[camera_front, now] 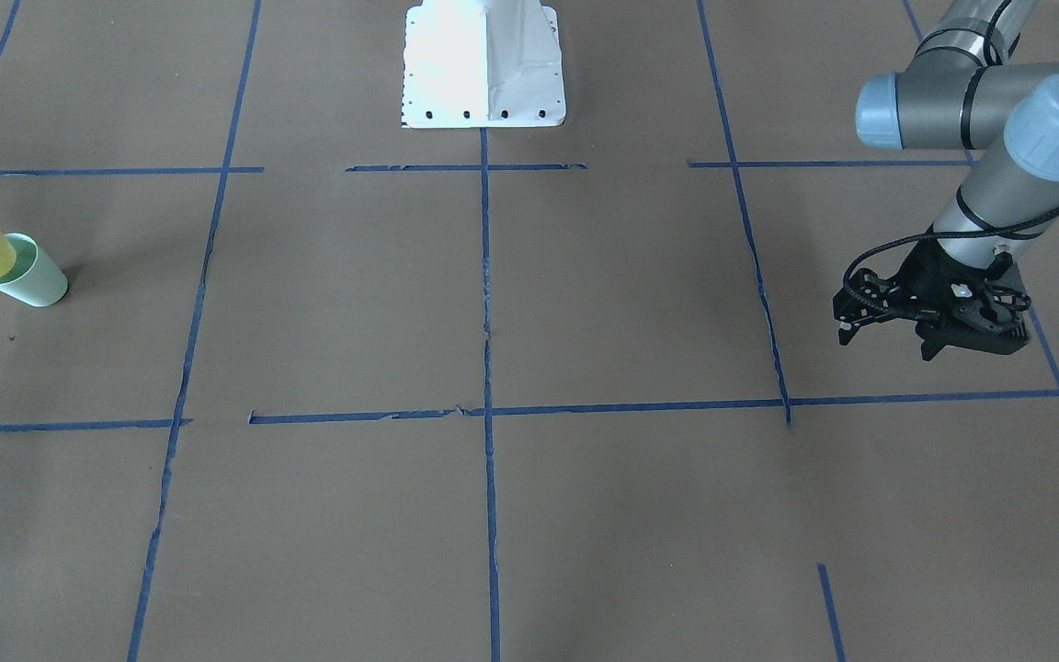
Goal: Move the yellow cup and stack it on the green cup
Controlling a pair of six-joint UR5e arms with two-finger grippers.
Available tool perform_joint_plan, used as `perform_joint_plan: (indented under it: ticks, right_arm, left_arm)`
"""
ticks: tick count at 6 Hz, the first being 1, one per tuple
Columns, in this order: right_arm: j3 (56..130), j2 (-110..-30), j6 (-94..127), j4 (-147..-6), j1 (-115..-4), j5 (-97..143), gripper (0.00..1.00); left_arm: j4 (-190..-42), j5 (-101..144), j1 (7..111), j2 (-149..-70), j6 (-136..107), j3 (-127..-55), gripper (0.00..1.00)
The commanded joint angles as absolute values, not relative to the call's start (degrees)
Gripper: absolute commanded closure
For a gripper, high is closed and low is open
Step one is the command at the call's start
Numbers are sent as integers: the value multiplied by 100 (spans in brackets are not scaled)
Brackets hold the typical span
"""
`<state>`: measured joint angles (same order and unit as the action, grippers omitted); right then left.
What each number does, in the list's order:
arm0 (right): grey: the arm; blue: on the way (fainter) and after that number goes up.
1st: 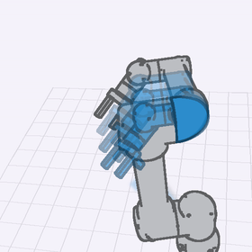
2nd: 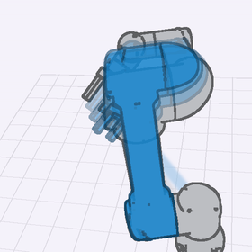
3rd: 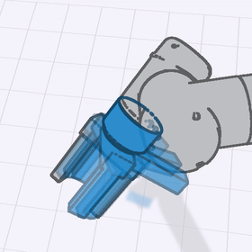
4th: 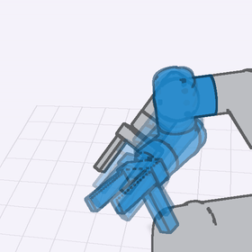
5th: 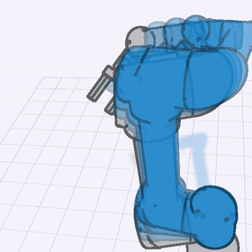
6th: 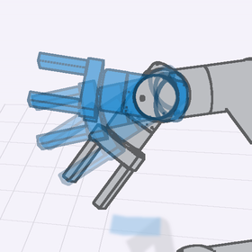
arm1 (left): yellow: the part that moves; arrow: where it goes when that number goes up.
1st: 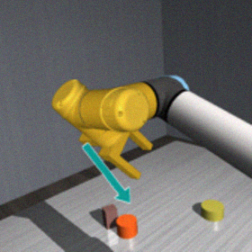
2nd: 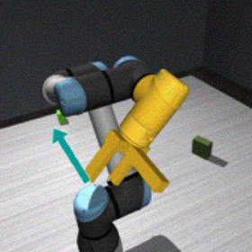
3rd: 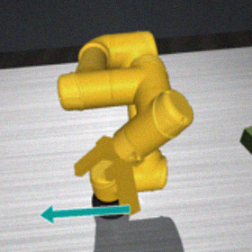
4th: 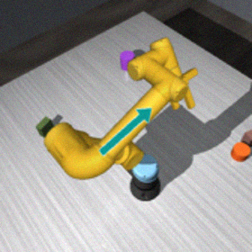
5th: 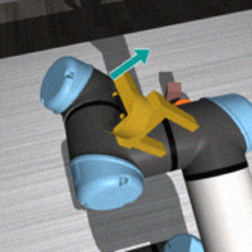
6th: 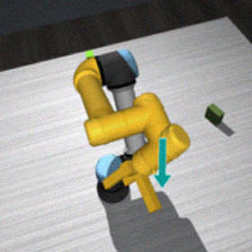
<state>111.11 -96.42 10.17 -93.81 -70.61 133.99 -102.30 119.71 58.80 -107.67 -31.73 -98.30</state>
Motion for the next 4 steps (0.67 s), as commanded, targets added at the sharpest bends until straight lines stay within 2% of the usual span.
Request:
perform_joint_plan:
  ticks: [1,2,3,4]
  right_arm:
    - [11101,-9633,1011,-9378,-6996,13403,97]
    - [11101,-9633,1011,-9378,-6987,13395,96]
    - [11101,-9633,1002,-9378,-6987,13395,91]
    - [11092,-9642,993,-9378,-6953,13386,20]
  left_arm:
    - [-10230,11971,5880,-10767,-3182,-9835,0]
    - [-10230,11979,5880,-10767,-3182,-9835,0]
    - [-10230,11979,5880,-10767,-3182,-9835,0]
    - [-10230,11979,5880,-10767,-3190,-9835,0]
